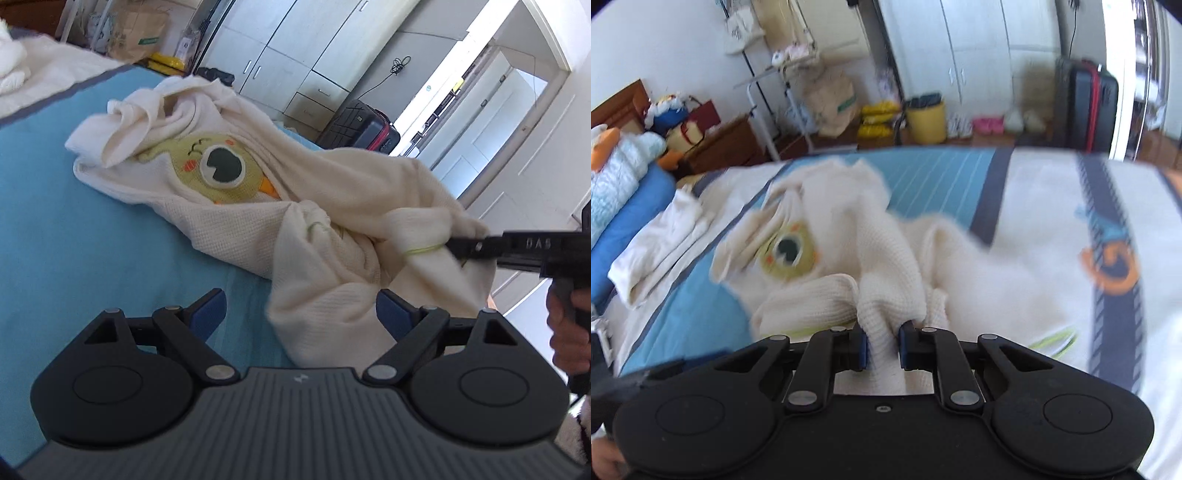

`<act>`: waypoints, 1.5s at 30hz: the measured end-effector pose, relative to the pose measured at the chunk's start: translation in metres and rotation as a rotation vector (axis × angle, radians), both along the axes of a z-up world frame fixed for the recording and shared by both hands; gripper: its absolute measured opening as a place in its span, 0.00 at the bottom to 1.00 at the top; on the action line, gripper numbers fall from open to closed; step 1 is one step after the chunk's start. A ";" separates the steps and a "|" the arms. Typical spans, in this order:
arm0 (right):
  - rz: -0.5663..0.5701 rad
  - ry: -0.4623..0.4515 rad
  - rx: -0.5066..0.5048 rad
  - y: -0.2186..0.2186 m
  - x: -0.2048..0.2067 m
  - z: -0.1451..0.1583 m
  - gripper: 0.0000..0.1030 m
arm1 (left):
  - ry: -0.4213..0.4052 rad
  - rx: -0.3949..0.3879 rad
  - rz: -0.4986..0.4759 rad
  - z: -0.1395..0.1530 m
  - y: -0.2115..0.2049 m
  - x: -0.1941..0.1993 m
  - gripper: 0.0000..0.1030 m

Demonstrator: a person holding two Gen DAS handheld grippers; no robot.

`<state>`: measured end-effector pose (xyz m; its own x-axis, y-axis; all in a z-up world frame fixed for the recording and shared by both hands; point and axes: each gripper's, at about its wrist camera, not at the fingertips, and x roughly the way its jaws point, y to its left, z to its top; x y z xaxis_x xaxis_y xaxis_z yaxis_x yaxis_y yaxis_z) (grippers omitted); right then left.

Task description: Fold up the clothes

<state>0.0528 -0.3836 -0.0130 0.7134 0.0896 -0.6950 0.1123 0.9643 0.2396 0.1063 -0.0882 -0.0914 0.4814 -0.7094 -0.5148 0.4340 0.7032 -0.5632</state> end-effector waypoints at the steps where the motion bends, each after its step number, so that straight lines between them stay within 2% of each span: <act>1: 0.001 -0.004 -0.006 -0.010 0.004 0.004 0.16 | 0.027 -0.007 -0.004 -0.002 -0.003 0.003 0.85; 8: 0.099 -0.004 -0.162 -0.066 0.037 0.041 0.16 | 0.127 -0.045 -0.039 -0.005 -0.040 0.032 0.85; 12: 0.111 0.004 -0.065 -0.097 0.039 0.045 0.17 | 0.267 -0.223 -0.014 -0.017 -0.066 0.046 0.88; 14: 0.103 -0.001 -0.007 -0.104 0.032 0.036 0.17 | 0.297 -0.272 -0.011 -0.021 -0.083 0.047 0.88; 15: 0.100 -0.006 0.015 -0.106 0.027 0.031 0.17 | 0.273 -0.206 -0.024 -0.019 -0.094 0.046 0.47; 16: 0.095 -0.009 0.031 -0.107 0.023 0.025 0.17 | 0.242 -0.070 -0.034 -0.015 -0.106 0.045 0.23; 17: 0.089 -0.008 0.045 -0.109 0.020 0.019 0.17 | 0.200 0.046 -0.039 -0.009 -0.115 0.043 0.18; 21: 0.048 0.006 0.080 -0.120 0.015 -0.002 0.22 | -0.022 0.191 0.003 0.026 -0.114 0.020 0.16; 22: 0.049 0.007 0.096 -0.122 0.014 -0.007 0.25 | -0.084 0.239 0.034 0.037 -0.110 0.014 0.16; 24: 0.055 0.009 0.135 -0.125 0.012 -0.015 0.25 | -0.196 0.315 0.098 0.058 -0.098 0.002 0.16; 26: 0.060 -0.005 0.136 -0.122 0.009 -0.020 0.25 | -0.251 0.340 0.153 0.074 -0.081 -0.004 0.16; 27: 0.066 -0.012 0.135 -0.119 0.007 -0.021 0.23 | -0.245 0.326 0.164 0.078 -0.071 -0.004 0.16; 28: 0.076 -0.018 0.139 -0.117 0.006 -0.023 0.05 | -0.232 0.306 0.175 0.081 -0.061 -0.003 0.16; 29: 0.078 -0.026 0.143 -0.114 0.004 -0.025 0.00 | -0.200 0.277 0.182 0.081 -0.052 -0.001 0.16; 31: 0.055 -0.035 0.123 -0.108 0.002 -0.026 0.00 | -0.149 0.261 0.193 0.078 -0.038 0.004 0.16; 35: 0.003 -0.053 0.134 -0.105 -0.005 -0.021 0.01 | -0.176 0.274 0.228 0.085 -0.012 -0.012 0.15; 36: -0.013 -0.049 0.170 -0.108 -0.007 -0.020 0.09 | -0.181 0.262 0.247 0.087 -0.004 -0.017 0.15; 38: -0.026 -0.042 0.270 -0.113 -0.010 -0.020 0.13 | -0.187 0.239 0.289 0.091 0.014 -0.026 0.15; 39: -0.019 -0.044 0.318 -0.112 -0.012 -0.022 0.24 | -0.183 0.238 0.318 0.088 0.023 -0.028 0.15; 40: -0.009 -0.049 0.360 -0.109 -0.013 -0.024 0.48 | -0.177 0.252 0.335 0.084 0.030 -0.033 0.15; 41: 0.008 -0.046 0.391 -0.104 -0.013 -0.028 0.58 | -0.151 0.261 0.330 0.074 0.035 -0.035 0.15; 42: 0.033 -0.030 0.403 -0.095 -0.011 -0.032 0.63 | -0.124 0.270 0.325 0.064 0.040 -0.037 0.15; 43: 0.055 -0.008 0.399 -0.085 -0.007 -0.037 0.63 | -0.093 0.267 0.321 0.054 0.045 -0.038 0.15; 45: 0.067 0.035 0.381 -0.065 0.004 -0.046 0.63 | -0.007 0.206 0.320 0.035 0.058 -0.037 0.15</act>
